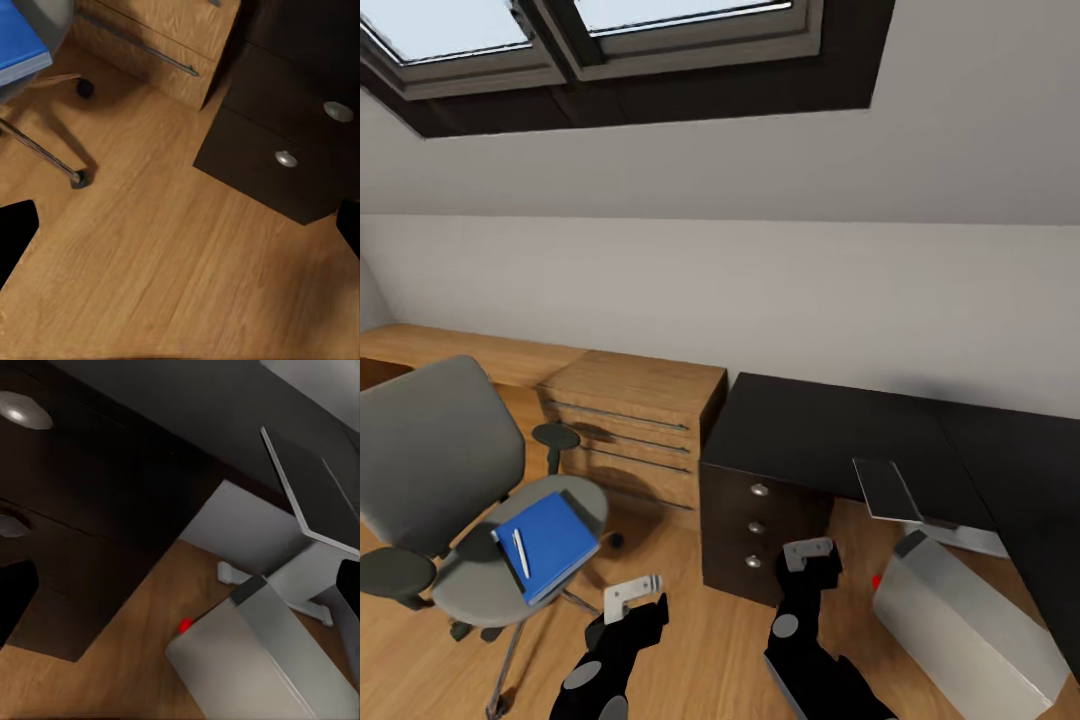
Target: In the bedroom, organize the workspace by keeping the computer under the desk, ensuring the monitor is on the desk, placing the keyboard on the desk next to the monitor, placing the mouse on the desk next to the keyboard, moving the folder from the swivel chair onto the desk next to the mouse, stacking the notebook on top of the folder with the pen on top of the notebook, and positioning the swivel chair next to the desk.
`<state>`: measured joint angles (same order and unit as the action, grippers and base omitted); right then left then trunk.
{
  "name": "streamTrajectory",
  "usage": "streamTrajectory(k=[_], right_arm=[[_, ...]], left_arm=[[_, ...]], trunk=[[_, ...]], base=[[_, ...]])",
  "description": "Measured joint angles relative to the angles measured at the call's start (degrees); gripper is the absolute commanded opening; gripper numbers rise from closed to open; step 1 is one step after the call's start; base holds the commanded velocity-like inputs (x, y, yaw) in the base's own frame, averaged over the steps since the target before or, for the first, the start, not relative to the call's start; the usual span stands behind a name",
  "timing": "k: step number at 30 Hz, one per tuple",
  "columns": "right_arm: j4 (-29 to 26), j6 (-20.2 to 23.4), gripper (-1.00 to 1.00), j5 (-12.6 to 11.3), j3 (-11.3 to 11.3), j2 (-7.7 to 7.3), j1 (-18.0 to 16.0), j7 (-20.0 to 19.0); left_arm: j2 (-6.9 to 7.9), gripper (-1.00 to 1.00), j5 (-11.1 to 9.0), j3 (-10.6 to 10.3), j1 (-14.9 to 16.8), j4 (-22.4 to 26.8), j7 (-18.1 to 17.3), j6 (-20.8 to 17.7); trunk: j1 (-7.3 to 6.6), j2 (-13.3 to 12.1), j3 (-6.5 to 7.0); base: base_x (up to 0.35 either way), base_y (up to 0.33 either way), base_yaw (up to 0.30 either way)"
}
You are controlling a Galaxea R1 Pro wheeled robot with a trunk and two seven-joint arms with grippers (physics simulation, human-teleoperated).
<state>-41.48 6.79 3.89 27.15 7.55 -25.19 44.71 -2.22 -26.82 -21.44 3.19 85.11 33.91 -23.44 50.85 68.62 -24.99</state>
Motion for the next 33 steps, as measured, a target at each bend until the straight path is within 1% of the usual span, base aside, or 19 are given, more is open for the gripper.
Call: streamTrajectory(k=[5,13,14,15,18,19,22,26,33], right_arm=[[0.2,-0.1,1.00,0.0,0.0,-0.04,0.0,0.0],[0.4,-0.2,1.00,-0.1,0.0,-0.07,0.0,-0.1],[1.1,-0.4,1.00,0.0,0.1,-0.03,0.0,-0.1],[3.5,-2.7,1.00,0.1,1.1,0.01,0.0,-0.1],[4.1,-3.4,1.00,0.2,2.2,0.02,0.0,-0.1],[4.3,-3.7,1.00,0.2,3.1,0.02,0.0,-0.1],[4.4,-3.8,1.00,0.2,3.4,0.02,0.0,-0.1],[4.4,-3.8,1.00,0.2,3.5,0.01,0.0,-0.1],[4.4,-3.8,1.00,0.2,3.5,0.01,0.0,-0.1]], left_arm=[[-0.01,1.00,-0.1,0.0,0.0,0.0,0.0,0.0],[-0.06,1.00,-0.2,0.0,0.0,-0.1,-0.1,0.0],[-0.07,1.00,-0.2,0.0,0.0,-0.2,-0.1,0.0],[-0.03,1.00,-0.1,0.0,0.0,-0.1,0.0,0.0],[-0.03,1.00,-0.1,0.0,0.0,-0.1,0.0,0.0],[-0.02,1.00,-0.1,0.0,0.0,-0.2,0.0,0.0],[-0.01,1.00,-0.1,0.0,0.0,-0.1,0.0,0.0],[0.00,1.00,0.0,0.0,0.0,-0.1,0.0,0.0],[0.00,1.00,0.0,0.0,0.0,-0.1,0.0,0.0]], trunk=[[0.00,0.0,-0.13],[-0.02,0.0,-0.35],[-0.02,0.0,-0.38],[-0.01,0.0,-0.41],[-0.02,0.0,-0.50],[-0.02,0.0,-0.53],[-0.02,0.0,-0.62],[-0.02,0.0,-0.74],[-0.02,0.0,-0.96]], base=[[-0.131,0.146,0.263],[-0.024,0.021,0.263],[0.000,0.000,0.263],[0.000,0.000,0.263],[0.000,0.000,0.263],[0.000,0.000,0.263],[0.000,0.029,0.263],[0.000,0.201,0.263],[0.000,0.294,0.263]])
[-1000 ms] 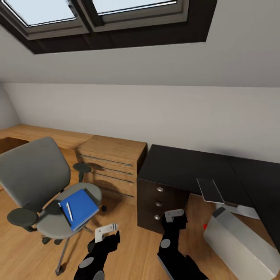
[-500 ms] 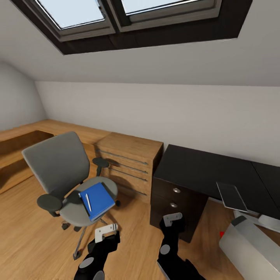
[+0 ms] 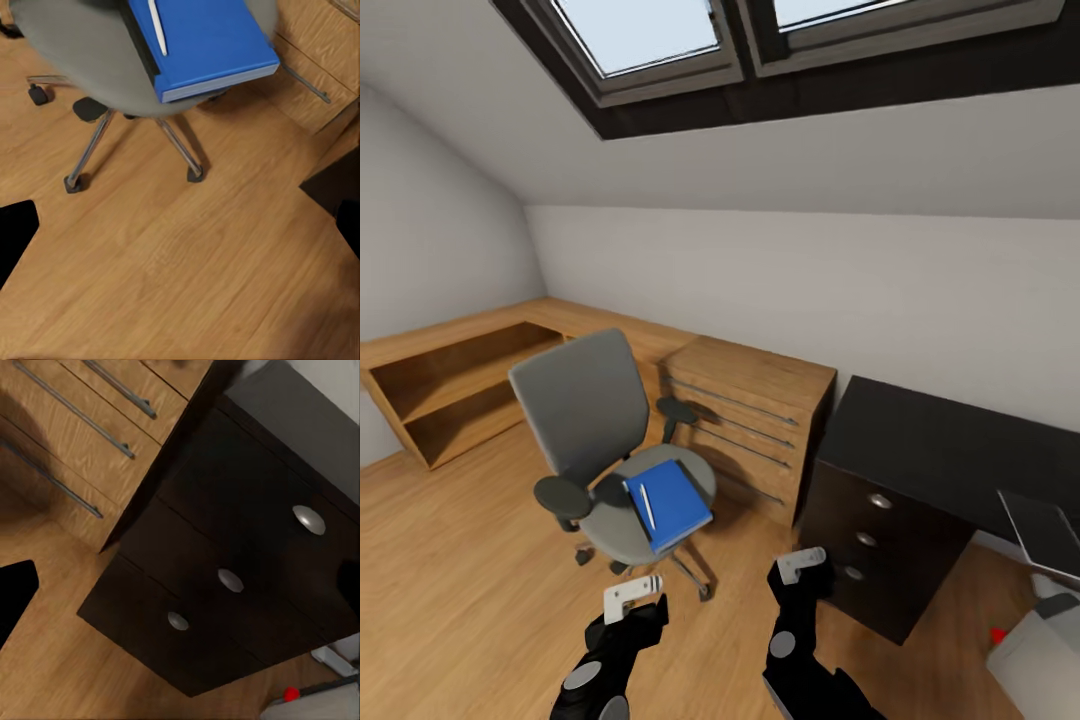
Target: In the bedroom, organize the workspace by keeping the computer under the desk, ensuring the monitor is on the desk, placing the keyboard on the desk next to the monitor, placing the mouse on the desk next to the keyboard, moving the folder from the swivel chair onto the desk next to the mouse, stacking the notebook on top of the folder with the pen on top of the notebook, and positioning the swivel chair next to the desk.
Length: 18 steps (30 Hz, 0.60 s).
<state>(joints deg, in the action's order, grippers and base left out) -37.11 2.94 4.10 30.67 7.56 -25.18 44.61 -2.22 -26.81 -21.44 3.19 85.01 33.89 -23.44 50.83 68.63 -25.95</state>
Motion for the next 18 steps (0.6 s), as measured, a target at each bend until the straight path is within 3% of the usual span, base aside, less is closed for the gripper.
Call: streamTrajectory(k=[8,18], right_arm=[[0.0,0.0,1.00,0.0,0.0,0.00,0.0,0.0],[0.1,0.0,1.00,0.0,0.3,0.01,0.0,0.0]], left_arm=[[0.00,1.00,0.0,0.0,0.0,0.0,0.0,0.0],[0.01,1.00,-0.1,0.0,0.0,0.0,0.0,0.0]], trunk=[[0.00,0.0,-0.25],[0.00,0.0,-0.56]], base=[[0.000,0.274,0.263],[0.000,0.021,0.260]])
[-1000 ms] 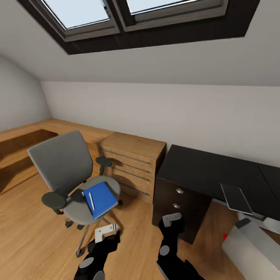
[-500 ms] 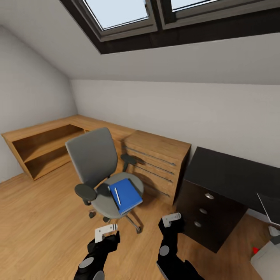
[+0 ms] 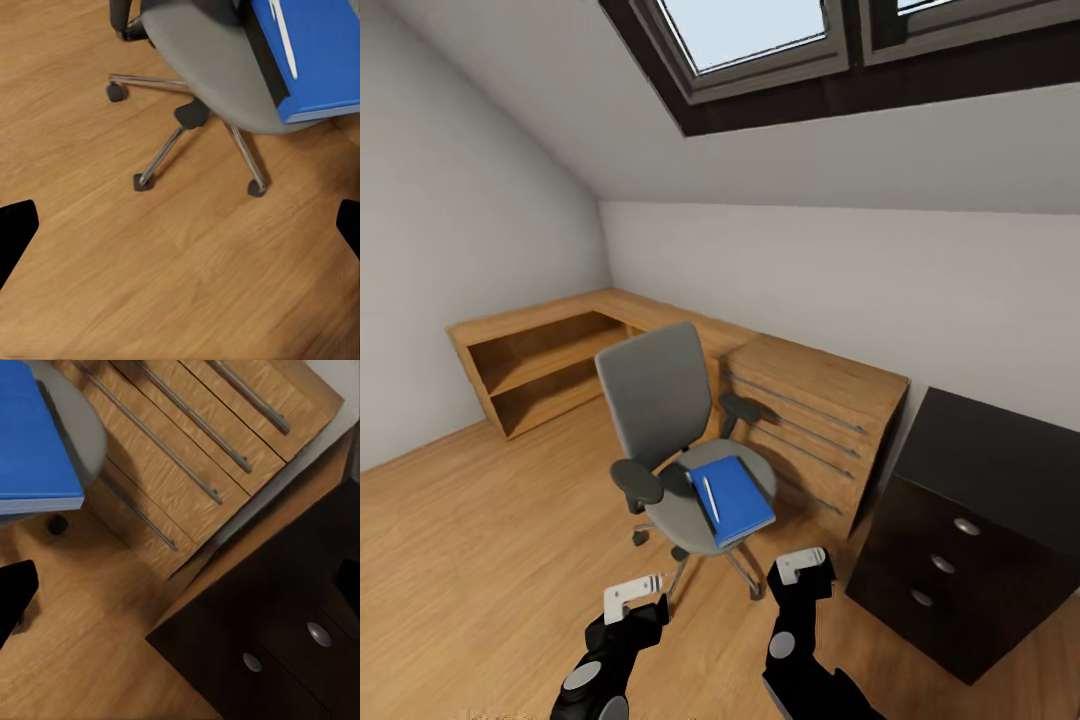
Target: In the bedroom, organize the workspace by keeping the computer under the desk, ensuring the monitor is on the desk, placing the keyboard on the desk next to the monitor, placing the mouse on the desk next to the keyboard, moving the folder from the swivel chair onto the desk next to the mouse, stacking the notebook on top of the folder with the pen on top of the notebook, and positioning the swivel chair next to the desk.
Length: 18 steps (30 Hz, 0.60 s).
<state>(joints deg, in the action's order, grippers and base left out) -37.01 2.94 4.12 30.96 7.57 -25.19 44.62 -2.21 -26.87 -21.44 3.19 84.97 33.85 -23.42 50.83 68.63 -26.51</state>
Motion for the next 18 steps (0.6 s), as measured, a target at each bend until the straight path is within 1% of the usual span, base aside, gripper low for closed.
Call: streamTrajectory(k=[3,6,10,15,18], right_arm=[[-0.1,0.0,1.00,0.0,0.1,-0.02,0.0,0.0],[-0.2,0.0,1.00,0.0,0.2,-0.07,0.0,0.0],[-0.3,0.0,1.00,0.1,0.6,-0.09,0.0,0.0],[-0.5,-0.2,1.00,0.5,2.2,-0.11,0.0,0.2],[-0.5,-0.2,1.00,0.5,2.3,-0.10,0.0,0.3]], left_arm=[[0.00,1.00,0.0,0.0,0.0,0.0,0.0,0.0],[0.00,1.00,0.0,0.0,0.0,0.0,0.0,0.0],[0.00,1.00,0.1,0.0,0.0,0.0,0.0,0.0],[0.00,1.00,0.1,0.0,0.0,0.0,0.0,0.0],[0.00,1.00,0.1,0.0,0.0,0.0,0.0,0.0]], trunk=[[0.00,0.0,-0.09],[0.00,0.0,-0.13],[0.00,0.0,-0.14],[0.00,0.0,-0.15],[0.00,0.0,-0.15]], base=[[0.000,0.001,0.143],[0.000,0.000,0.058],[0.000,0.000,0.015],[0.000,0.000,0.002],[0.000,0.000,0.001]])
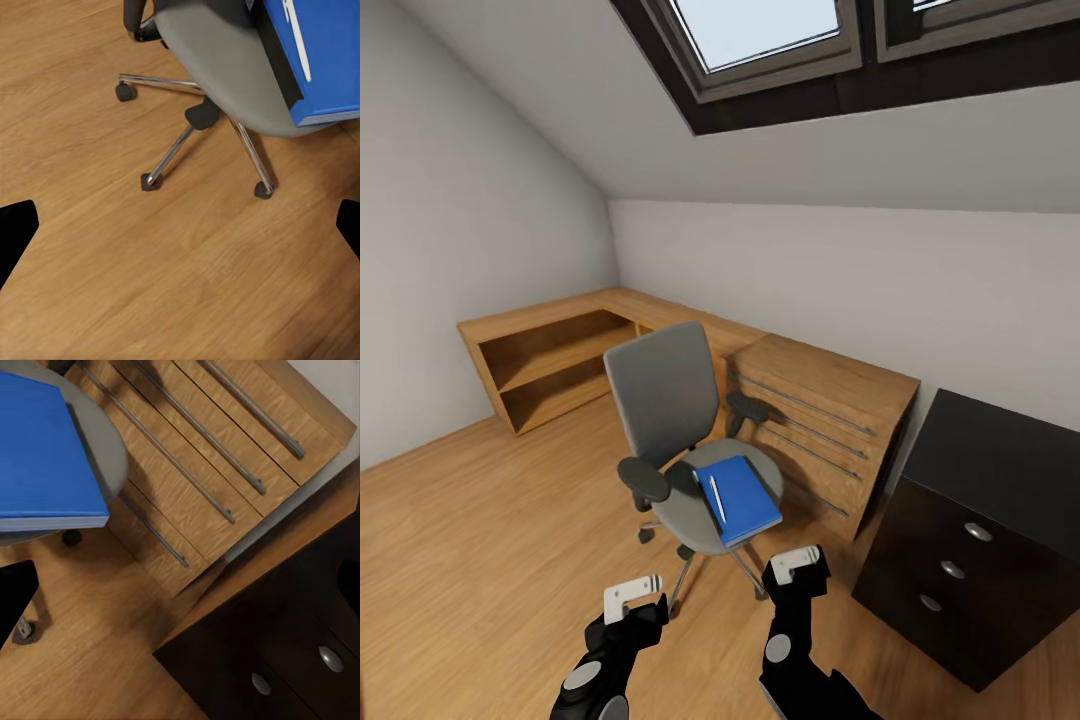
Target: In the bedroom, organize the workspace by keeping the computer under the desk, ensuring the monitor is on the desk, placing the keyboard on the desk next to the monitor, placing the mouse on the desk next to the keyboard, moving the folder from the swivel chair onto the desk next to the mouse, stacking the notebook on top of the folder with the pen on top of the notebook, and positioning the swivel chair next to the desk.
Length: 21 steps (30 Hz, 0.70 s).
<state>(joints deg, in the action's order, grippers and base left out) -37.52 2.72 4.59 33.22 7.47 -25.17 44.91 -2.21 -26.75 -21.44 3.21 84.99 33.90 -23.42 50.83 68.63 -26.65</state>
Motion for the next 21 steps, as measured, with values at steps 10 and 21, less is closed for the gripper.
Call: streamTrajectory(k=[10,21], right_arm=[[0.2,0.0,1.00,0.0,0.1,0.02,0.0,-0.1],[-0.5,-0.1,1.00,0.0,-0.1,-0.27,0.0,-0.5]], left_arm=[[0.00,1.00,-0.1,0.0,0.0,0.0,0.0,0.0],[0.00,1.00,0.0,0.0,0.0,0.0,0.0,0.0]], trunk=[[0.00,0.0,-0.03],[-0.01,0.0,-0.21]], base=[[0.000,0.000,0.206],[0.029,0.000,0.148]])
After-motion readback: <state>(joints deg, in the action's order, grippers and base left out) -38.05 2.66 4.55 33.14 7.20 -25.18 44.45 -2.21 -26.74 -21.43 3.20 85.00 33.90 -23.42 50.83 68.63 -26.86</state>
